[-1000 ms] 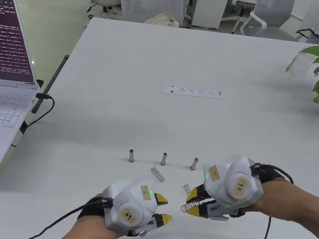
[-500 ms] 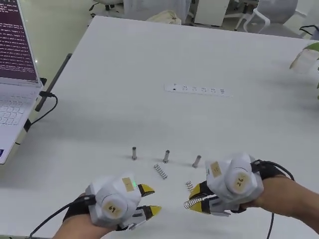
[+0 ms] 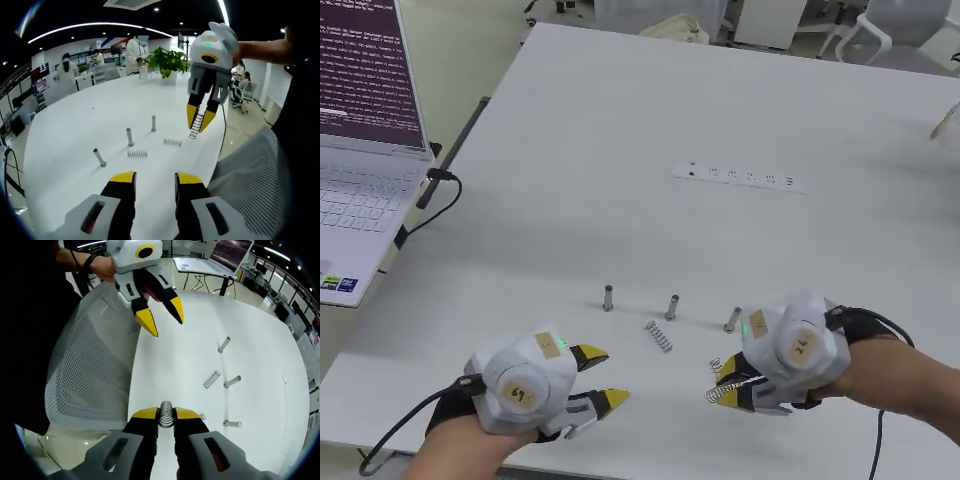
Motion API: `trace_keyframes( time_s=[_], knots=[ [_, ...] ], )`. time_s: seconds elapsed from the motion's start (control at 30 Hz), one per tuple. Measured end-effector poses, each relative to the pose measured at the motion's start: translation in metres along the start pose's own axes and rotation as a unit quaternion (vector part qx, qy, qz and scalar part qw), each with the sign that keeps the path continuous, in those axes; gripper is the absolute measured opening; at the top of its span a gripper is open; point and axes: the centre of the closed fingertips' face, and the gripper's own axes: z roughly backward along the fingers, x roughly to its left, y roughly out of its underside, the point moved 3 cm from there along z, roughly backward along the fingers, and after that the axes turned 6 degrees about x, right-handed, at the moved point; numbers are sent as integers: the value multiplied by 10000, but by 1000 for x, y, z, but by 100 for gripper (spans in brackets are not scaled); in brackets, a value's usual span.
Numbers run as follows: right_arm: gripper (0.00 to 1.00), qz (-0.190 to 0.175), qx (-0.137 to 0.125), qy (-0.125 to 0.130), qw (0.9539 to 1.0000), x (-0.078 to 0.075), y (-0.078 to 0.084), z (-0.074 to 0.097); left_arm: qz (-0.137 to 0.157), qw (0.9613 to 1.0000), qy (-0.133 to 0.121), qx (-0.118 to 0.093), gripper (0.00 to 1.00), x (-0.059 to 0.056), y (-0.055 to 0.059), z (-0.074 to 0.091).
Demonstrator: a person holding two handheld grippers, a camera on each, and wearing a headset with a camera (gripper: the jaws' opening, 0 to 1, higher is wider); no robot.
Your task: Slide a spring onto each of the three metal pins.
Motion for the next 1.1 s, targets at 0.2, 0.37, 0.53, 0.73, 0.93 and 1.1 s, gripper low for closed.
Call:
trace_keyframes(
  time_s=[0.2, 0.37, 0.53, 0.73, 0.93, 1.1],
  knots=[
    [9, 60, 75, -38, 9999, -4, -4, -6, 115, 9998, -132, -33, 29, 8, 7, 10],
    [9, 151, 128, -84, 9998, -6, -8, -10, 233, 9993, -285, -68, 30, 16, 10, 19],
    [9, 258, 190, -112, 9994, -10, -14, -13, 365, 9984, -420, -118, 30, 22, 14, 27],
    [9, 297, 246, -94, 9992, -20, -21, -14, 458, 9976, -494, -157, 31, 27, 18, 34],
    [9, 273, 279, -57, 9992, -33, -27, -15, 523, 9969, -555, -188, 32, 31, 21, 40],
    [9, 314, 346, -53, 9989, -46, -37, -19, 627, 9958, -634, -188, 33, 38, 28, 46]
  ],
)
